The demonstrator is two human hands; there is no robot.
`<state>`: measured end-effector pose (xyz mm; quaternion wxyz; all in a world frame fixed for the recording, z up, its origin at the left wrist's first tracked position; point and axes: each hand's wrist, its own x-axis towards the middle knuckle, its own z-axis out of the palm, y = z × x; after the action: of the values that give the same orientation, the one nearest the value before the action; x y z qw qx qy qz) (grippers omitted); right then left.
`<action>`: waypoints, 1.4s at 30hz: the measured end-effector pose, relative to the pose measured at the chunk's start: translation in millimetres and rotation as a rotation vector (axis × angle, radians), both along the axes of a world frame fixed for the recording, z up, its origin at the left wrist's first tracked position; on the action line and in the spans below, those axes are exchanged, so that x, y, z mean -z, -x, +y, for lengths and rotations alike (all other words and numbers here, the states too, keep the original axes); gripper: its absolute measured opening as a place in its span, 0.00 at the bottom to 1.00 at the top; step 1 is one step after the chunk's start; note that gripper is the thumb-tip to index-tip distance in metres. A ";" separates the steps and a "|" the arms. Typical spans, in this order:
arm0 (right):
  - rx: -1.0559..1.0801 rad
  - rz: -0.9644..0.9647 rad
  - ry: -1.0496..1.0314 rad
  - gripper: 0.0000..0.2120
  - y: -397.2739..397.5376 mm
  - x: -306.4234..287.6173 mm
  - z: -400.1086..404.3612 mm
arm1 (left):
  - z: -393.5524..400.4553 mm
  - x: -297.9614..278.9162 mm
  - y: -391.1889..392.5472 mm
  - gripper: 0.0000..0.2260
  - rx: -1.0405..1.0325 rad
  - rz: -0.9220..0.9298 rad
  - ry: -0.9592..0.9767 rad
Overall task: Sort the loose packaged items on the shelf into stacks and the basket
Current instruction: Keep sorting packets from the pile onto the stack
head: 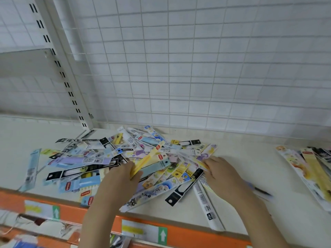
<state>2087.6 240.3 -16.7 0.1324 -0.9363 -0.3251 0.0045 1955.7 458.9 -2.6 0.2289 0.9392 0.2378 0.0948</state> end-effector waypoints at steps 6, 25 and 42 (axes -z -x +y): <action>0.113 0.049 -0.172 0.22 3.7 -6.2 -8.4 | -7.8 2.7 -0.1 0.18 0.066 0.047 0.134; 0.109 0.120 -0.471 0.08 23.0 -20.3 -15.7 | -4.5 -10.8 12.1 0.14 0.057 -0.114 0.061; 0.168 0.273 -0.633 0.12 36.5 -27.3 -9.2 | -0.1 -20.7 17.3 0.19 0.116 -0.106 0.045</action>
<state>2051.1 231.1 10.5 0.4580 -0.8632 -0.2115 0.0178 1938.4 458.8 18.0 0.2675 0.9397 0.1725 0.1255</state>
